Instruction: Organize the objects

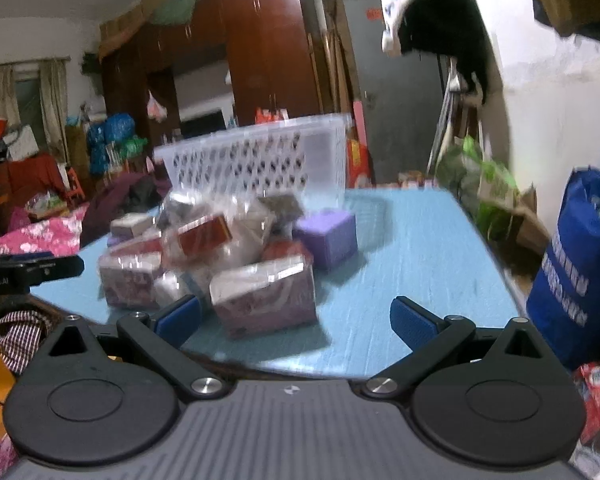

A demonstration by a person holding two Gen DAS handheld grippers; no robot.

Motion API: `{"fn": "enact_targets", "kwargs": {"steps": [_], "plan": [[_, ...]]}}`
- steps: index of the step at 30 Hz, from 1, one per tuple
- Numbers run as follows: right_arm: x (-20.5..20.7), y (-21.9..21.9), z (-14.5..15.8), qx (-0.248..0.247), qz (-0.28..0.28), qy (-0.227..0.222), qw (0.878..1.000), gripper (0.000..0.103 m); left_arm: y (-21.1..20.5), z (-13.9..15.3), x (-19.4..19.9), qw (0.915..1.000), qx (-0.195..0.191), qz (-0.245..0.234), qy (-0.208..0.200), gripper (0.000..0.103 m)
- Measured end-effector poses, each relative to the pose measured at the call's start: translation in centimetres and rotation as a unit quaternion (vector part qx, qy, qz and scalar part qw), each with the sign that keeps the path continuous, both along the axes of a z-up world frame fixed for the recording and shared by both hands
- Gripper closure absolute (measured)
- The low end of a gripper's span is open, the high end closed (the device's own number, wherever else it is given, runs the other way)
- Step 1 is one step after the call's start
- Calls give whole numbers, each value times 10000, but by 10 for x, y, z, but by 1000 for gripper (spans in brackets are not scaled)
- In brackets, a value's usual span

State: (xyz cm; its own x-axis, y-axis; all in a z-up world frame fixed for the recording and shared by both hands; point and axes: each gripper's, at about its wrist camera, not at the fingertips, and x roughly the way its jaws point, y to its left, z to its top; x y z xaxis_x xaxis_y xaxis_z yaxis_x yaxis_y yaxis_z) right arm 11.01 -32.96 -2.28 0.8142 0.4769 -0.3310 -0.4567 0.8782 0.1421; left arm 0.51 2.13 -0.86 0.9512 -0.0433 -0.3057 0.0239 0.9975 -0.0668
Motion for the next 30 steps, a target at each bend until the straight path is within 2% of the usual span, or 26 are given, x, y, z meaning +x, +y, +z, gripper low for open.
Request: {"fn": "enact_targets", "kwargs": {"steps": [3, 4, 5, 7, 9, 10, 12, 15, 18, 21, 24, 28, 29, 30], "plan": [[-6, 1, -1, 13, -260, -519, 9983, 0, 2, 3, -6, 9980, 7, 26, -633, 0], [-6, 1, -1, 23, -298, -562, 9980, 0, 2, 2, -9, 9964, 67, 167, -824, 0], [-3, 0, -1, 8, -256, -459, 9986, 0, 3, 2, -9, 9957, 213, 286, -850, 0], [2, 1, -2, 18, -116, -178, 9998, 0, 6, 2, -4, 9972, 472, 296, -505, 0], [4, 5, -7, -64, -101, -122, 9999, 0, 13, -4, -3, 9982, 409, 73, -439, 0], [5, 10, -10, -254, -108, -124, 9995, 0, 16, -7, -1, 9987, 335, -91, -371, 0], [7, 17, -14, -437, -60, -82, 9990, 0, 21, -13, 5, 9992, 238, -219, -223, 4], [5, 22, -15, -344, 261, -73, 9990, 0, 28, -20, 12, 9998, 104, -83, -170, 12], [6, 26, -17, -487, 263, -102, 9984, 1, 33, -26, 15, 9998, 120, -35, -154, 16], [11, 26, -20, -450, 325, -15, 9985, 2, 31, -32, 28, 9992, 264, -297, -16, 16], [15, 29, -21, -525, 390, 10, 9979, 5, 27, -36, 39, 9976, 171, -671, 61, 16], [20, 29, -22, -491, 462, 42, 9977, 10, 23, -40, 46, 9970, 193, -748, 58, 17], [20, 29, -22, -479, 465, 50, 9978, 11, 23, -40, 46, 9968, 171, -782, 41, 21], [21, 29, -21, -465, 482, 53, 9977, 14, 24, -41, 45, 9965, 141, -829, 37, 28]]}}
